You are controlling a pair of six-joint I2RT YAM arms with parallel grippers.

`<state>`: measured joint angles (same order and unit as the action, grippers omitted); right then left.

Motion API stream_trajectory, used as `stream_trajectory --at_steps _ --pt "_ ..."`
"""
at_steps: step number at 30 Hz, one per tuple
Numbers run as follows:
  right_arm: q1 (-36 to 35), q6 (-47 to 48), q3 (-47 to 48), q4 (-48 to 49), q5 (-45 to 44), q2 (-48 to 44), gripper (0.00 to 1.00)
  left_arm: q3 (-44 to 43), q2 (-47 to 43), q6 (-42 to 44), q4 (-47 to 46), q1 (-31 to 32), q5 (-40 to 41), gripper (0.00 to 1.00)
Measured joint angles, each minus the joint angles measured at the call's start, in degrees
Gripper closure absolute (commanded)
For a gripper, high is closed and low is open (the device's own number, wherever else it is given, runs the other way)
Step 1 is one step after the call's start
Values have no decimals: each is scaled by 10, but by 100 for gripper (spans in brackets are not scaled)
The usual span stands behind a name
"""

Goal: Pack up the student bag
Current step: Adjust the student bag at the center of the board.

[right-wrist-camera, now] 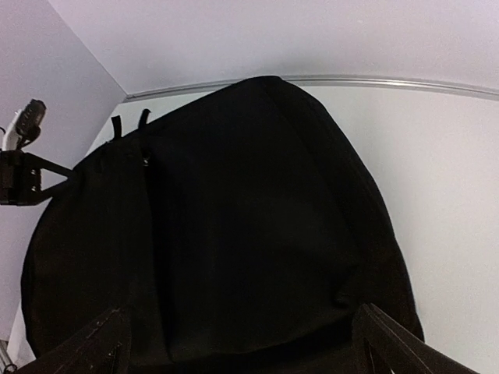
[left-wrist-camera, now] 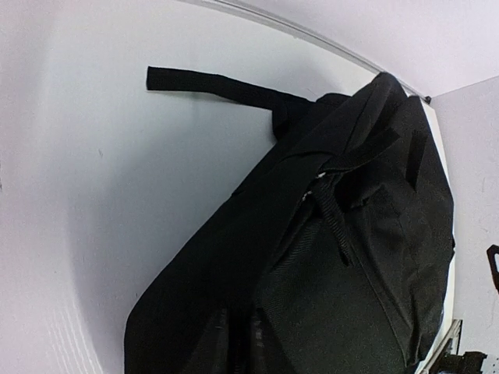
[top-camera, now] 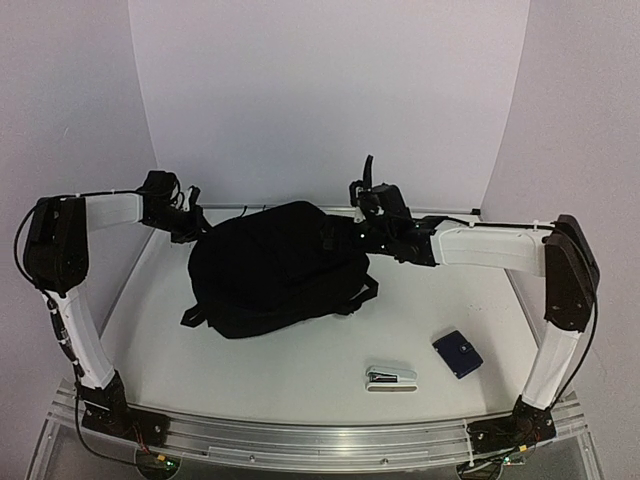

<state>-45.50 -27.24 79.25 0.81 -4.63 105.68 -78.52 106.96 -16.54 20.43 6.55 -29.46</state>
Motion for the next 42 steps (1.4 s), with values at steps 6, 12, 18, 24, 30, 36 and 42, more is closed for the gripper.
stream_trajectory --at_steps 6,12,18,24,30,36,42 --pt "49 8 -3 -8 54 16 19 -45 20 12 1 0 15 31" --pt "89 30 0 -9 102 63 28 18 -67 -9 4 0 27 23" --pt "112 55 25 -16 159 118 58 91 -202 -50 7 6 25 30" --pt "118 52 34 -4 214 132 99 138 -290 -86 8 30 25 46" --pt "120 17 -1 39 241 130 100 171 -330 -128 21 73 45 40" --pt "87 -25 -79 61 210 72 100 171 -330 -166 21 166 76 30" --pt "-20 -92 -149 50 109 -1 100 166 -286 -184 21 220 123 24"
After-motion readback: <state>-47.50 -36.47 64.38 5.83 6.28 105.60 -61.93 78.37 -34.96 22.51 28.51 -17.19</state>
